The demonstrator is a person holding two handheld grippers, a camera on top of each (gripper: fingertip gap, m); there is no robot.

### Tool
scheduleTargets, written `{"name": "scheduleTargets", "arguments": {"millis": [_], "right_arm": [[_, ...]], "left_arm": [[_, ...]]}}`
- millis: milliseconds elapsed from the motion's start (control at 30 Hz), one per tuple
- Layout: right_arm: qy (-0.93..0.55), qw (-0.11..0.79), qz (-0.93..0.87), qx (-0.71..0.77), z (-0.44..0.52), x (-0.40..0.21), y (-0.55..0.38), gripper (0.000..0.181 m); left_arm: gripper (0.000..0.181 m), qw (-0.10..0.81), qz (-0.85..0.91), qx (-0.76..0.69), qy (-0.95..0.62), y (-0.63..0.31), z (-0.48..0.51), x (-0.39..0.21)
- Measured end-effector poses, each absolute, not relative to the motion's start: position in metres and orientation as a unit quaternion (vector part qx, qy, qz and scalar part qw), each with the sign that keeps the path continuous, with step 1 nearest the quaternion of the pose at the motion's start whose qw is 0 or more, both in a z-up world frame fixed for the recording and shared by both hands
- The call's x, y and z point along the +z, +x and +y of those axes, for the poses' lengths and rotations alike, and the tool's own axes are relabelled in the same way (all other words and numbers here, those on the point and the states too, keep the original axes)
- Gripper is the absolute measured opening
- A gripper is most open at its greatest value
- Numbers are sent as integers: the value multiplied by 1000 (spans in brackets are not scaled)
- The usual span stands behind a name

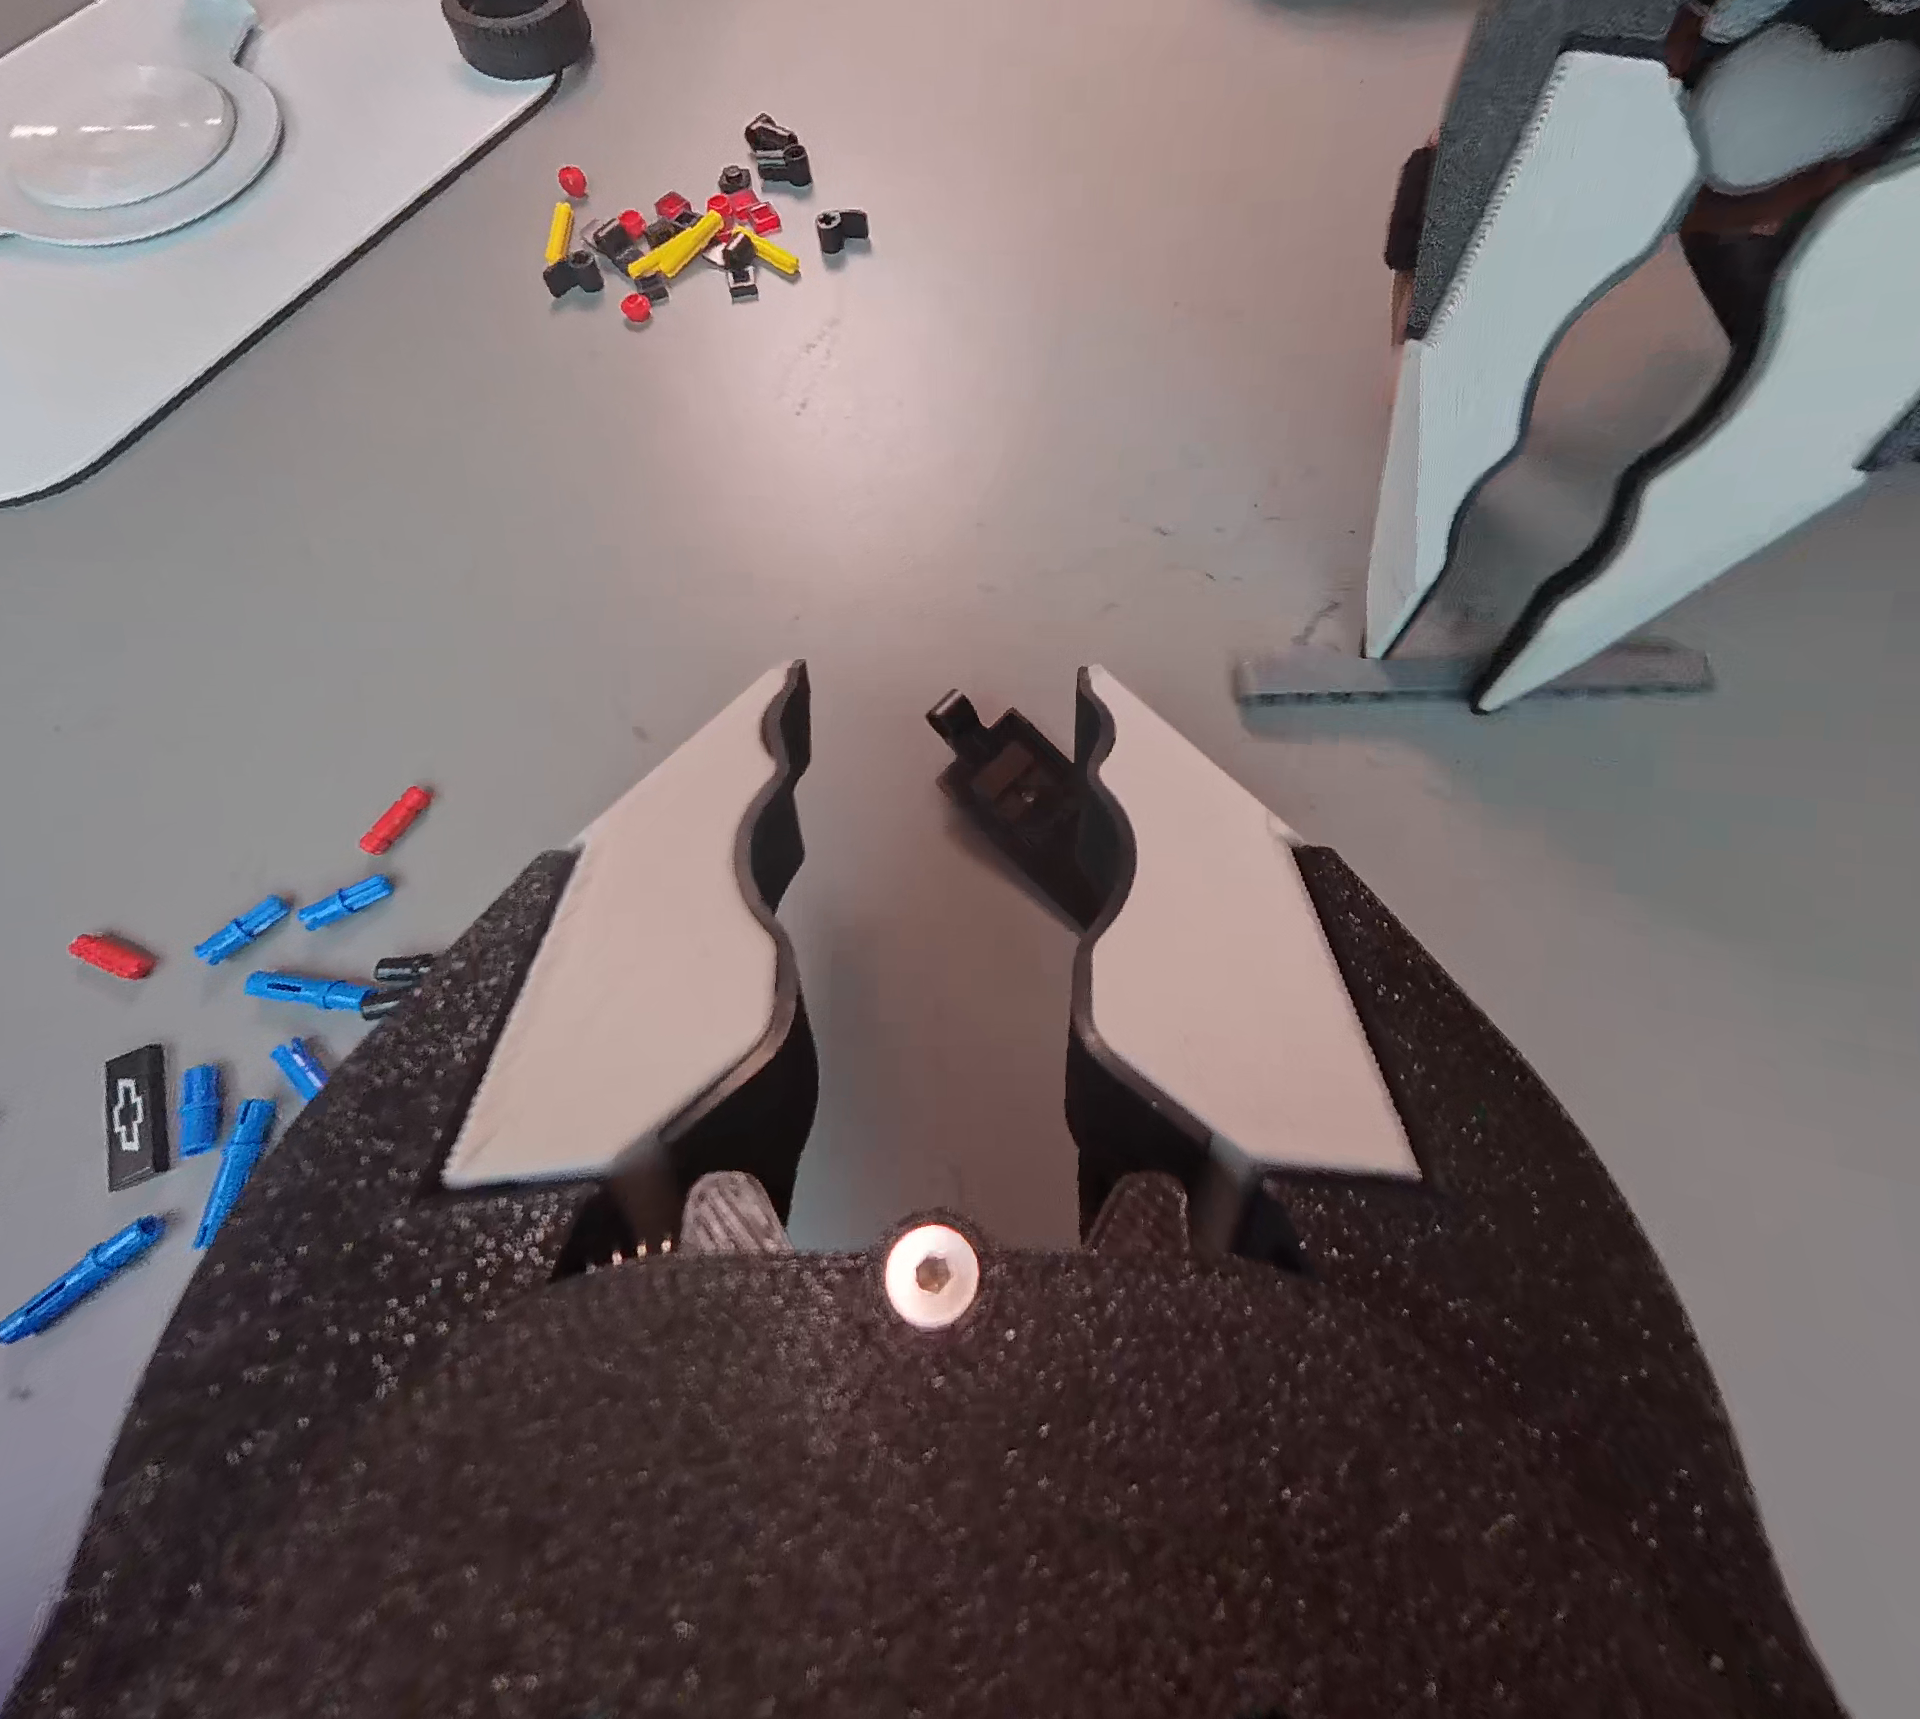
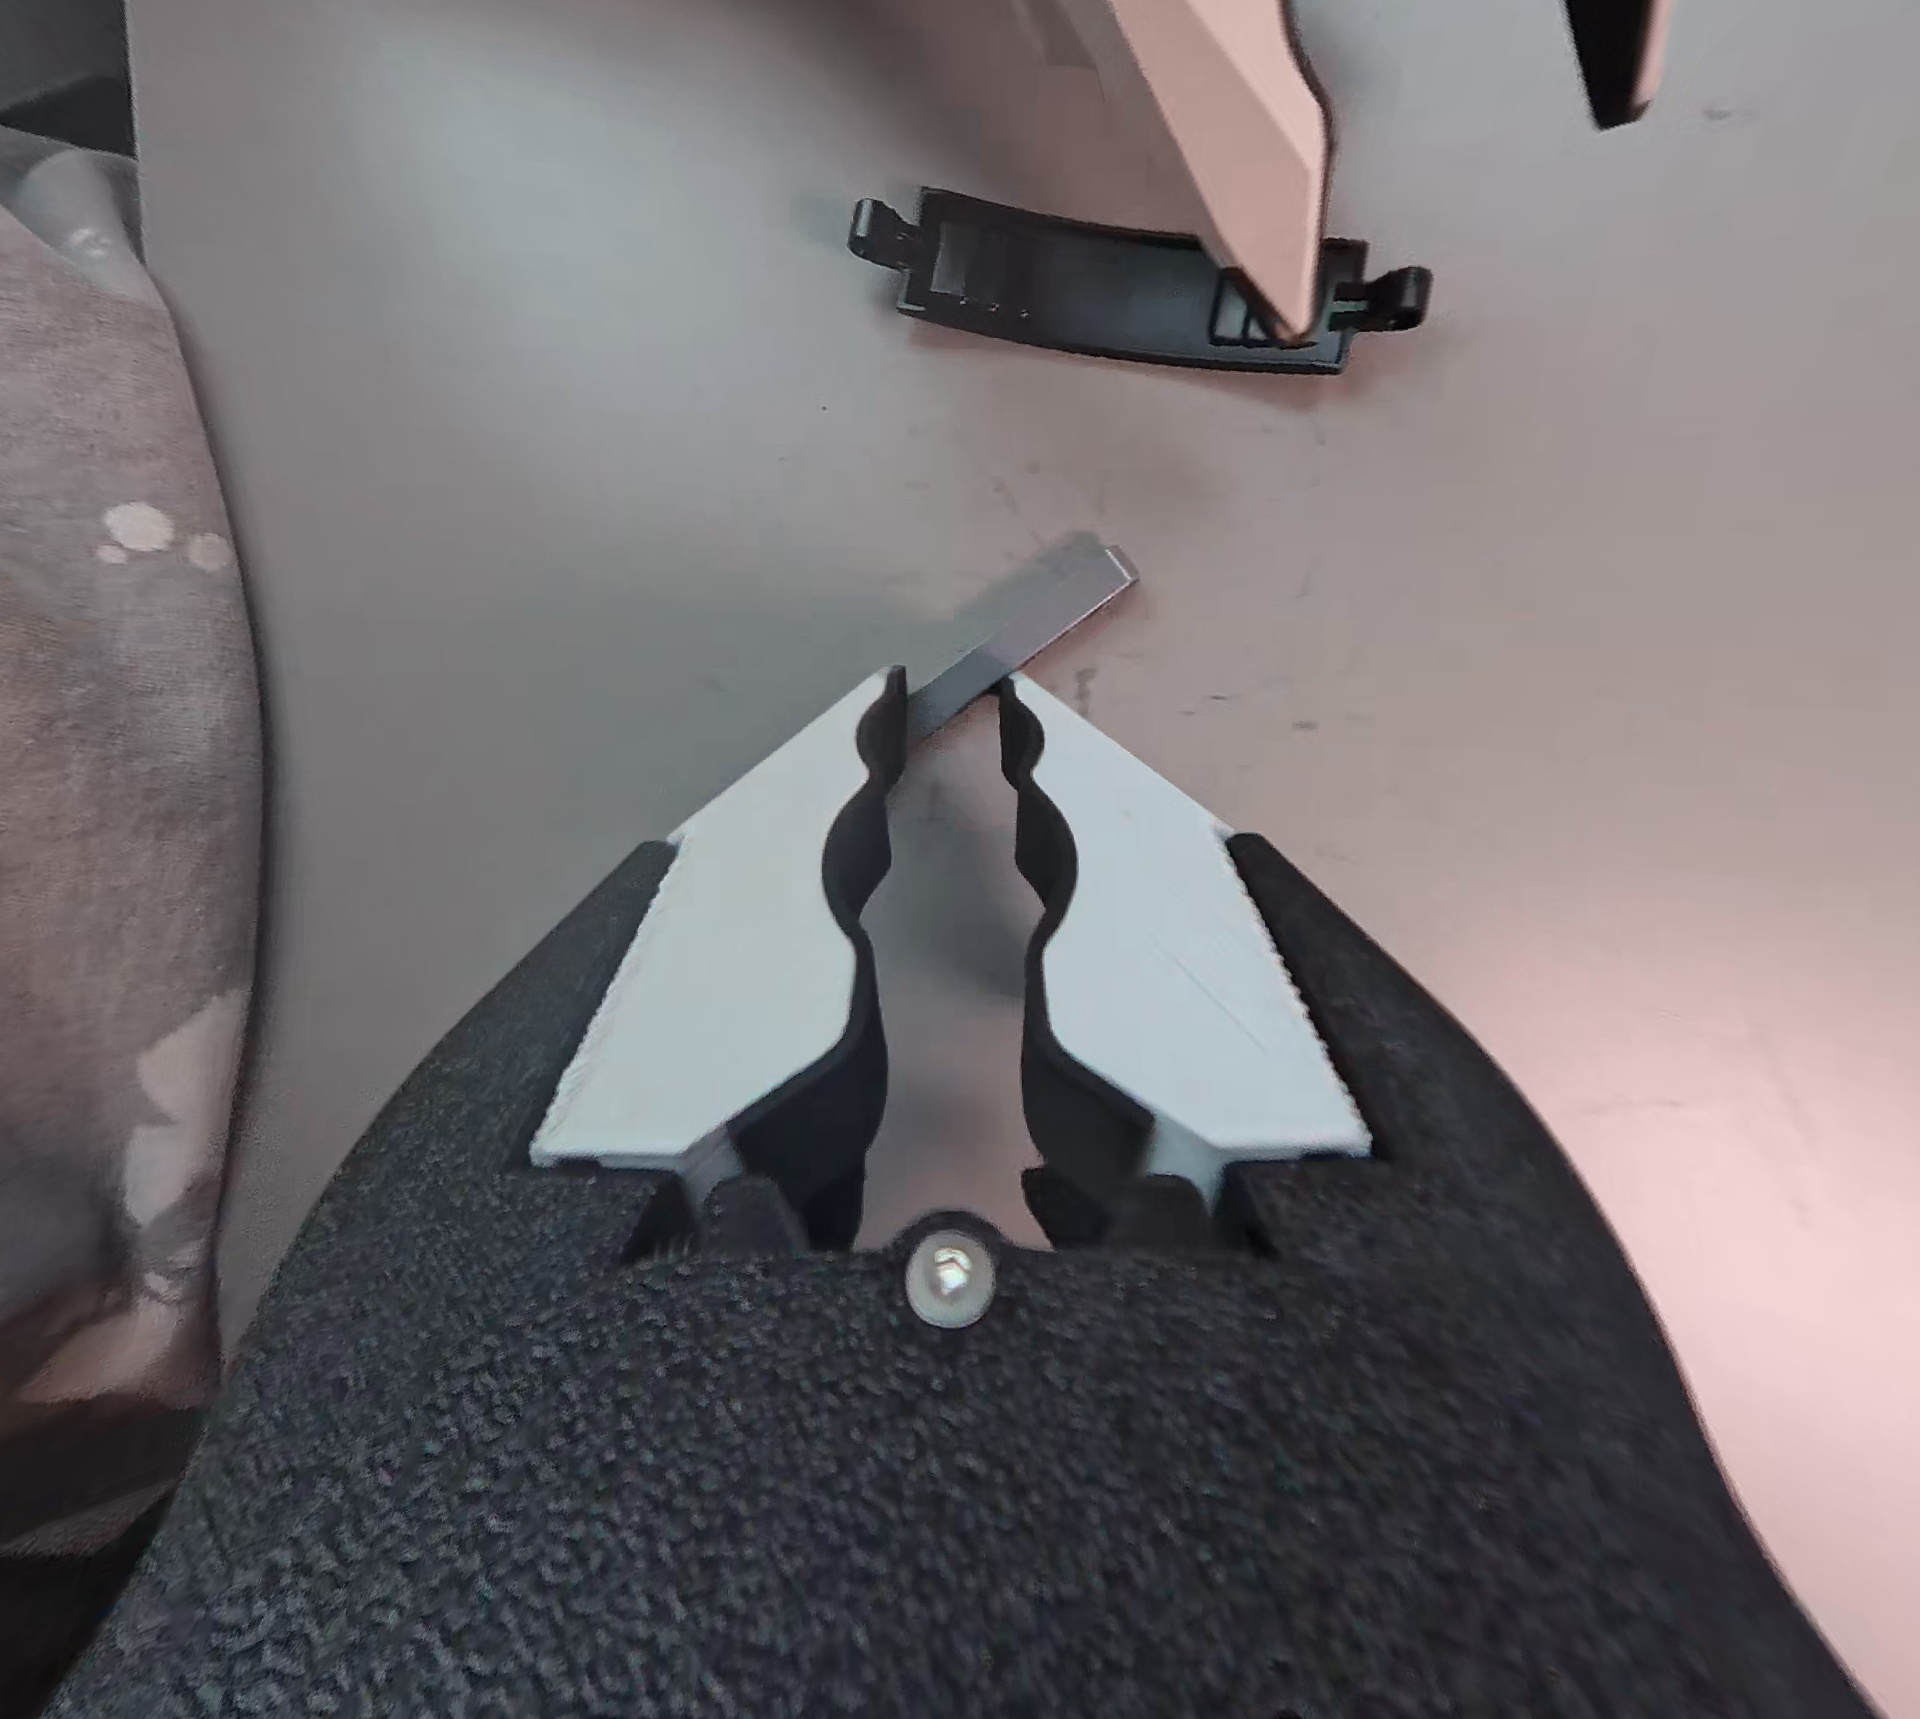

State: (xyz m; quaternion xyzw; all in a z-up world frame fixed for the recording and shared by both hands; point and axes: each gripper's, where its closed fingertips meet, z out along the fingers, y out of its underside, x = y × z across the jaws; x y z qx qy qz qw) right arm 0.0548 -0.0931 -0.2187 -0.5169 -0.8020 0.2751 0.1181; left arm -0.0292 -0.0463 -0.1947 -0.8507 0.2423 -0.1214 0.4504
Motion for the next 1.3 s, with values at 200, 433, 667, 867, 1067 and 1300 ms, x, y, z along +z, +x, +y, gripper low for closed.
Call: {"name": "scheduleTargets", "arguments": {"millis": [200,433,667,867,1067,1300], "right_arm": [[-446,198,-824,288,-77,-206,50,7],[-393,265,-821,317,-87,-182,39,7],[-456,391,-718,352,-40,-138,17,45],[-526,426,-584,448,7,-98,21,45],[-548,365,-637,401,-6,-145,13,40],[-542,361,-661,372,-12,-158,11,37]], "left_arm": [[46,458,356,-183,-794,12,-73,-181],[10,422,415,-190,-783,35,-90,-189],[7,464,374,-128,-793,-5,-77,-154],[7,583,115,111,-796,-174,-91,-41],[8,360,-99,236,-897,-306,-175,-95],[19,318,-73,235,-916,-293,-170,-117]]}}
